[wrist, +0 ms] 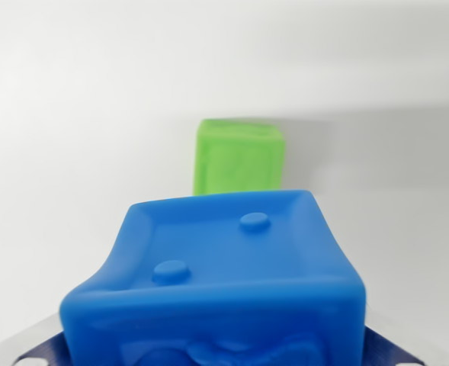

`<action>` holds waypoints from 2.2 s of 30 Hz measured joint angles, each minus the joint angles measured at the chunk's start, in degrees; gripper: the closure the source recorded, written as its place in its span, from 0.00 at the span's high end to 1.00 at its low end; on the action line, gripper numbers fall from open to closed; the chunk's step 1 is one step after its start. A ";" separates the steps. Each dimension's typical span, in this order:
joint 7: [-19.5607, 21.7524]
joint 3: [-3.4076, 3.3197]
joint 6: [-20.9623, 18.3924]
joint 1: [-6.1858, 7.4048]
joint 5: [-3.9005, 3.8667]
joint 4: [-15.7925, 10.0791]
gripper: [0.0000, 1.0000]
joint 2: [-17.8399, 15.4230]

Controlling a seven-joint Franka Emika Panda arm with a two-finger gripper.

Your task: Stack cube

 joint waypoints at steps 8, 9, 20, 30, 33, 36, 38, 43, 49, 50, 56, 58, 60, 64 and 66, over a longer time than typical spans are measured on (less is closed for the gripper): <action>-1.04 -0.40 1.04 -0.36 1.05 0.49 0.00 1.89; -1.21 -0.40 1.58 -0.36 1.29 0.46 0.00 2.55; -3.34 -0.02 6.70 -0.34 4.23 0.03 0.00 7.66; -5.39 0.59 10.42 -0.42 7.06 0.02 0.00 11.65; -6.01 0.84 11.41 -0.49 7.96 0.04 0.00 12.75; -6.62 1.10 12.34 -0.62 8.75 0.09 0.00 13.74; -6.88 1.24 12.76 -0.69 9.14 0.14 0.00 14.23; -7.73 1.73 14.04 -0.90 10.35 0.29 0.00 15.74; -8.56 2.19 15.07 -1.16 11.38 0.49 0.00 17.05; -8.69 2.26 15.20 -1.21 11.54 0.54 0.00 17.25; -9.16 2.64 15.93 -1.44 12.28 0.67 0.00 18.08; -9.25 2.71 16.10 -1.48 12.39 0.70 0.00 18.26; -9.34 2.81 16.25 -1.53 12.48 0.73 0.00 18.48; -9.42 2.91 16.34 -1.64 12.54 0.76 1.00 18.58; -9.43 2.92 16.34 -1.65 12.55 0.76 1.00 18.58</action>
